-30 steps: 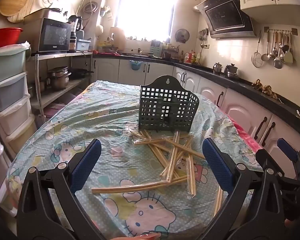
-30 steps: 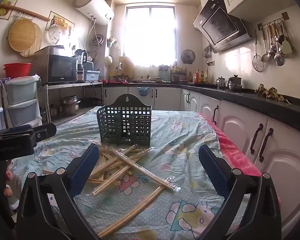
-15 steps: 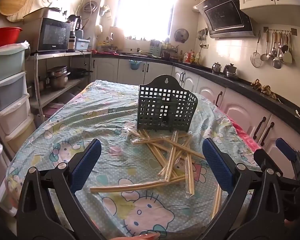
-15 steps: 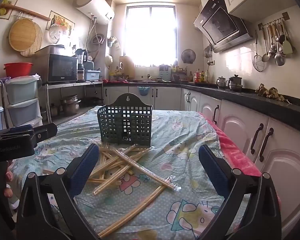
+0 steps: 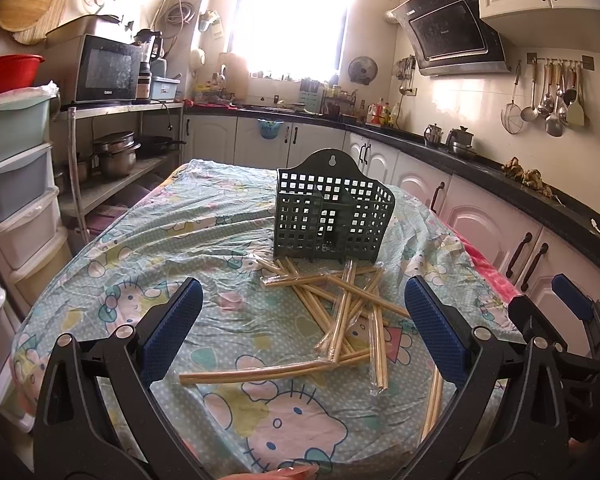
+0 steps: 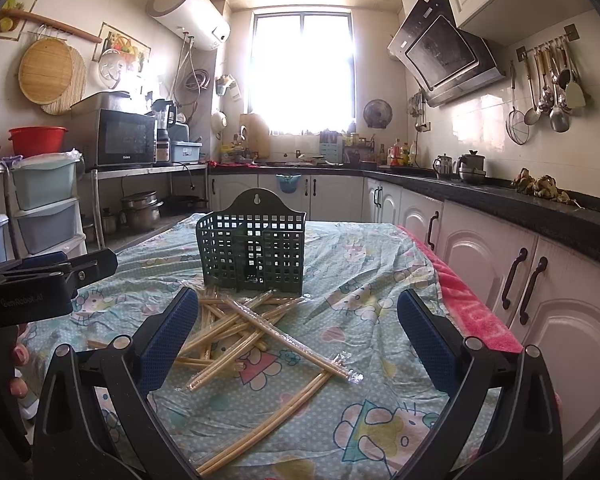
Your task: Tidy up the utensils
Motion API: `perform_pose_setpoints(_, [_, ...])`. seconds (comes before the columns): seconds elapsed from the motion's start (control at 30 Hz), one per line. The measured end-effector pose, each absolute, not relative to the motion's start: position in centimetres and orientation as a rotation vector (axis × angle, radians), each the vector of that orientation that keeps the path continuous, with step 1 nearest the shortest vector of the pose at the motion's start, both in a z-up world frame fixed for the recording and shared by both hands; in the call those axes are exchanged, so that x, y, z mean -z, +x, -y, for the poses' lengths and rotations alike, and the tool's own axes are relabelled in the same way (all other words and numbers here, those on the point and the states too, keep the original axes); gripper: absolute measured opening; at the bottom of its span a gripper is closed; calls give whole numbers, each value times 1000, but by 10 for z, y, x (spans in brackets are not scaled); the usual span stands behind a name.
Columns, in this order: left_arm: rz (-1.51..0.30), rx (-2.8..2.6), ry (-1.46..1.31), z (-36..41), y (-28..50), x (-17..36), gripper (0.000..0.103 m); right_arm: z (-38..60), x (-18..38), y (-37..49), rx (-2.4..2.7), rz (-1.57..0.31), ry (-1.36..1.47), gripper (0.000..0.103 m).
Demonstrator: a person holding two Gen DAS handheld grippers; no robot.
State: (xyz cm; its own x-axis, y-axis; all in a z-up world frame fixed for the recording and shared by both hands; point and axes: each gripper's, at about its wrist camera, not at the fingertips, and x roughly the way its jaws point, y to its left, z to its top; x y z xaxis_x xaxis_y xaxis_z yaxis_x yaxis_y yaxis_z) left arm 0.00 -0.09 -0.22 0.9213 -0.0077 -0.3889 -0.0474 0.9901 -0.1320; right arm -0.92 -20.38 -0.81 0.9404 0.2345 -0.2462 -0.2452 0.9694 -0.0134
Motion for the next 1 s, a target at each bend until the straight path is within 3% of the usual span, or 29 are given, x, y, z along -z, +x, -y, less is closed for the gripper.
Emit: perform_pose_setpoints(1.0, [-433,-23,-166,0,-1,9,94,197,7,-9,-293,-259,-70,97])
